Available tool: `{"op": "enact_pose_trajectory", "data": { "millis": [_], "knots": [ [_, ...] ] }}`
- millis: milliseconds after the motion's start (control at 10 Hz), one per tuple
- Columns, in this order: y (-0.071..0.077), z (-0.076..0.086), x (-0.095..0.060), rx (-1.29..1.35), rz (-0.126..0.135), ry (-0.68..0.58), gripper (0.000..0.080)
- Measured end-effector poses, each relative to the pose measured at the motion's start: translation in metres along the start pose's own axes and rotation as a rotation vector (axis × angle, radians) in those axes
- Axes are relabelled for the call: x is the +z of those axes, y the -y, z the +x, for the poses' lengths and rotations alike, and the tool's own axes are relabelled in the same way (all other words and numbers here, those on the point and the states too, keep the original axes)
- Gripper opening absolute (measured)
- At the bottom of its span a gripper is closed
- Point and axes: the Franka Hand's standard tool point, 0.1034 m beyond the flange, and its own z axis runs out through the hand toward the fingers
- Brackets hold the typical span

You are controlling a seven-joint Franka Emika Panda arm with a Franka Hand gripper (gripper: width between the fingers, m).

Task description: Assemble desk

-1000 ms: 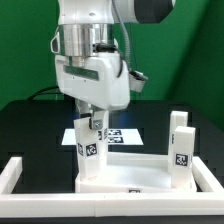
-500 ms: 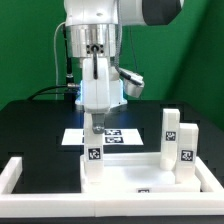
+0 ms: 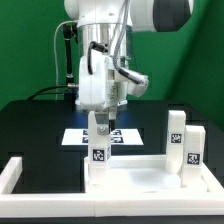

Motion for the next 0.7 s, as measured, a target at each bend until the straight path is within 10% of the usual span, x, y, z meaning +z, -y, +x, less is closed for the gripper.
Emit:
{"op": "enact_pose_trajectory", "data": {
  "millis": [300, 700],
  "knots": [
    [0.005, 0.013, 0.002, -0.318, 0.057, -0.013, 0.064],
    [0.003, 0.012, 0.004, -0.655, 0.05, -0.018, 0.0649]
  ]
}}
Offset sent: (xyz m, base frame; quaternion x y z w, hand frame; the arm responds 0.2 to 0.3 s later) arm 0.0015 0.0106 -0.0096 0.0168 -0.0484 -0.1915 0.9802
